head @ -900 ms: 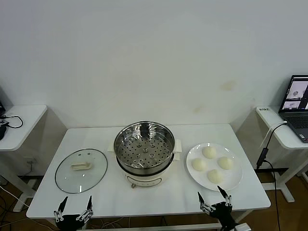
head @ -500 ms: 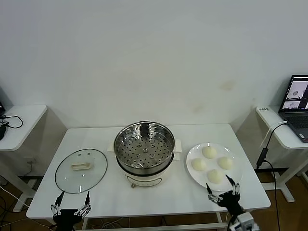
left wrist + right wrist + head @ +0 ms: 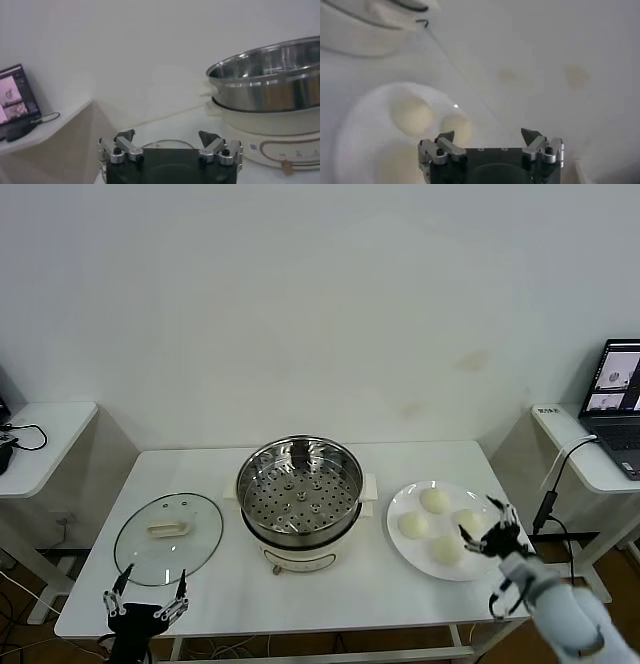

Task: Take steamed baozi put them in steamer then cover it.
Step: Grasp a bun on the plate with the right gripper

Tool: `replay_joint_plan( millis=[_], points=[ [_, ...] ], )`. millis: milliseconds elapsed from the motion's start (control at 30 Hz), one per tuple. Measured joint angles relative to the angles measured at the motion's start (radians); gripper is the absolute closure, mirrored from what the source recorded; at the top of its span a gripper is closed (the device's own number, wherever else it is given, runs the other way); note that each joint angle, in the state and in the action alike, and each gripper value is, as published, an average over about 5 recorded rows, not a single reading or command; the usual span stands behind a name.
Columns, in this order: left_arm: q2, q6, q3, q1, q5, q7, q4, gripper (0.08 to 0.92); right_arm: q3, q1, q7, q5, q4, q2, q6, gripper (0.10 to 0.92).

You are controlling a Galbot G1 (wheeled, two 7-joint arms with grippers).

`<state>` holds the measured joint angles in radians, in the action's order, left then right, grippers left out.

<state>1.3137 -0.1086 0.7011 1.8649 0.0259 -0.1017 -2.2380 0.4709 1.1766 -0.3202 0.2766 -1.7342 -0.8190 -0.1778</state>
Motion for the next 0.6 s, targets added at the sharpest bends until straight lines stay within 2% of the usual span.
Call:
replay_joint_plan(
  millis=[267,600],
  points=[
    [-0.006,-0.009,0.012,-0.010,0.012,0.007,-0.005,0.177,-0.286,-0.374,-0.188,0.005,0.197,0.107,-0.003,0.202],
    [-0.004,-0.013,0.024,-0.010,0.018,0.011,-0.009,0.177,-0.699,-0.812,-0.467,-0.030,0.416,0.126,-0.003,0.202]
  ],
)
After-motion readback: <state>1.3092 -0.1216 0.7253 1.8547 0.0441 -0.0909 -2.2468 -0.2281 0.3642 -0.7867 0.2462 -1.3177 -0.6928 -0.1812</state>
